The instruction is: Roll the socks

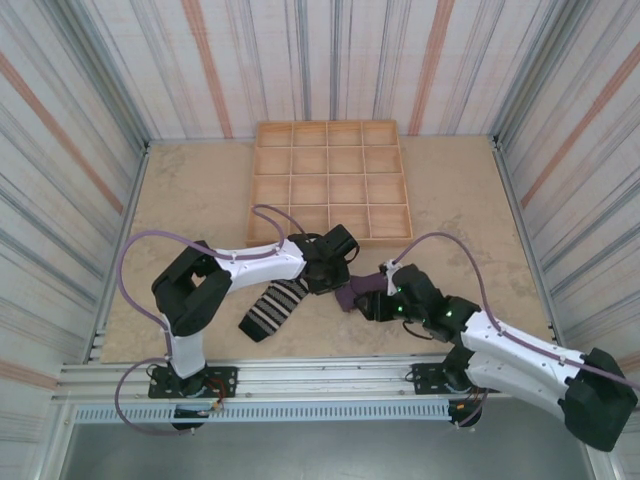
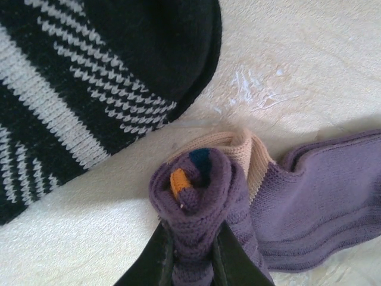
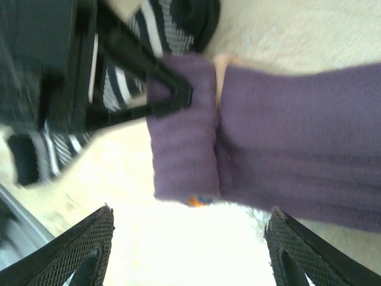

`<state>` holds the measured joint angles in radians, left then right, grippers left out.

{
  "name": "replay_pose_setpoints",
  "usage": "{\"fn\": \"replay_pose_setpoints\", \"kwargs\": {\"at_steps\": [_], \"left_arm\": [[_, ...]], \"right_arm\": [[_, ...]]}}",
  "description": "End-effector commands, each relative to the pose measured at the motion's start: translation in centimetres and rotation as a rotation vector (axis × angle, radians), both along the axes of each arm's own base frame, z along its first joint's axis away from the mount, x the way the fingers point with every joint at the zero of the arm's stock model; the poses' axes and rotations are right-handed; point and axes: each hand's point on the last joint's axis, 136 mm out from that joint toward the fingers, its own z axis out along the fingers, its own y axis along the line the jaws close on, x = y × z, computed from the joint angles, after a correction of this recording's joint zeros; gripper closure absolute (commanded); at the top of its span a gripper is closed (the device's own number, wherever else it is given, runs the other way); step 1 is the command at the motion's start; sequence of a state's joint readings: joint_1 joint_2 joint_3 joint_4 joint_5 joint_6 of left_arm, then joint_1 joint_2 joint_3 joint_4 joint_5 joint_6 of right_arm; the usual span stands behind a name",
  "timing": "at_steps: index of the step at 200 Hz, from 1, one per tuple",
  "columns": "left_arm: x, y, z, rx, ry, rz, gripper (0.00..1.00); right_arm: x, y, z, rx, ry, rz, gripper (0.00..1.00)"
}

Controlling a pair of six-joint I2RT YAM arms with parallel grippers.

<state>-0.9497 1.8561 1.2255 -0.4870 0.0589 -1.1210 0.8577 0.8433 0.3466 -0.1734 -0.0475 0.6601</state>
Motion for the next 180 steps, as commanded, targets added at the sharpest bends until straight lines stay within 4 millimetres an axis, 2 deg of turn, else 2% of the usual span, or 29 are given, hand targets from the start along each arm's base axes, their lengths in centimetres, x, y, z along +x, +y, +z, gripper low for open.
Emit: {"fn": "replay_pose_setpoints", "kwargs": {"at_steps": [1, 46, 90, 122, 156, 168, 180], "left_arm": [[-1.0, 0.7, 0.6, 0.020, 0.046, 0.007, 1.00], [-1.3, 0.1, 0.6, -0.013, 0.075, 0.015, 1.00], [-2.0, -0.3, 0.0, -0.057, 0.135, 0.038, 1.00], [-2.2, -0.3, -0.2, -0.077, 0.154, 0.045, 1.00], [-2.3, -0.2, -0.2, -0.081, 0.157, 0.045, 1.00], [-2.4, -0.4, -0.2, -0.087, 0.160, 0.043, 1.00], [-2.4, -0.4, -0.4, -0.095, 0.164, 0.048, 1.00]], "right_arm": [[0.7, -2.2, -1.5, -0.257, -0.190, -0.023, 0.30], [-0.4, 1.3, 0.2, -0.357, -0.497, 0.083, 0.30], [0.2, 3.3, -0.5, -0.438, -0.575, 0.152, 0.29], [1.1, 3.7, -1.8, -0.482, -0.577, 0.137, 0.33], [1.8, 3.8, -2.8, -0.521, -0.565, 0.112, 0.44], [1.9, 3.7, -3.2, -0.520, -0.549, 0.105, 0.56], [1.9, 3.5, -3.6, -0.522, -0.530, 0.094, 0.72]]}}
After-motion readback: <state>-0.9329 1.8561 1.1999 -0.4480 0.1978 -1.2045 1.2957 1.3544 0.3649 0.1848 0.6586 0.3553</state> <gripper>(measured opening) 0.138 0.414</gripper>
